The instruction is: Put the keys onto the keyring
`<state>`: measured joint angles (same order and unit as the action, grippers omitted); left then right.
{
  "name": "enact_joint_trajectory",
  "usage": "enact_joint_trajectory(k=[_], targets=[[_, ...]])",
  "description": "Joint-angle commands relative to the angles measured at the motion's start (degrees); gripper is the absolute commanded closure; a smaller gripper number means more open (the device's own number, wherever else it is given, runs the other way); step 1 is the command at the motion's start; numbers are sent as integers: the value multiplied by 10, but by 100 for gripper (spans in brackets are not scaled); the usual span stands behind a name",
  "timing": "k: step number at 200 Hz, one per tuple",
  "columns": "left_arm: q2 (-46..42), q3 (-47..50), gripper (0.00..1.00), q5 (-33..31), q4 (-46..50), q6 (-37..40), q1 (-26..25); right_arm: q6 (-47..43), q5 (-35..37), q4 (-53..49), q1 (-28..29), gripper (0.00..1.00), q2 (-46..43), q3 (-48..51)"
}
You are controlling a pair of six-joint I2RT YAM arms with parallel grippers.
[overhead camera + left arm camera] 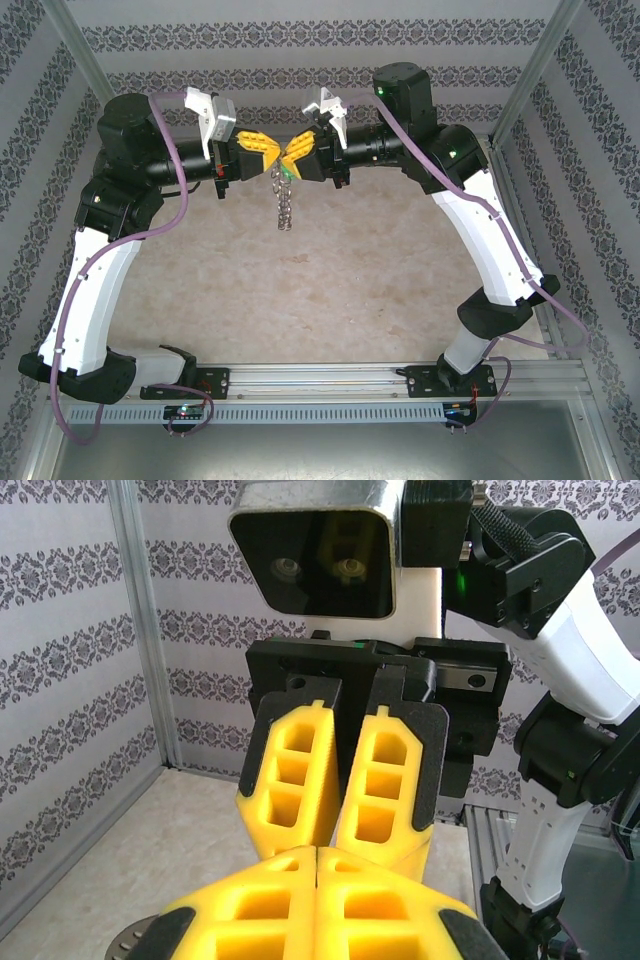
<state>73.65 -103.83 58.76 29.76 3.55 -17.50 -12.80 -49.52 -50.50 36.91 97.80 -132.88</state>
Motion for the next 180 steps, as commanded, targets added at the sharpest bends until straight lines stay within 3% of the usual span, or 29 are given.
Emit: enact_joint_trajectory(k=[1, 18, 70, 134, 148, 165, 180], targets=[[-6, 2, 100, 18, -56, -14, 7, -7, -22, 10, 3, 81, 6, -15], [-8, 7, 100, 19, -61, -19, 8, -5, -23, 14, 4, 83, 7, -16], [-13, 18, 100, 24, -78, -34, 9, -7, -27, 12, 4, 100, 14, -28], [-14, 16, 100, 12, -41, -11, 13, -14, 2, 1, 4, 100, 7, -36], [-16, 9, 90, -7, -9, 19, 12, -22, 14, -22, 2, 100, 13, -53], [-14, -4, 66, -32, 38, 57, 12, -45, 47, -74, 4, 100, 29, -86], [-14, -14, 59, -64, 76, 92, 12, -84, 95, -141, 16, 100, 54, -135]])
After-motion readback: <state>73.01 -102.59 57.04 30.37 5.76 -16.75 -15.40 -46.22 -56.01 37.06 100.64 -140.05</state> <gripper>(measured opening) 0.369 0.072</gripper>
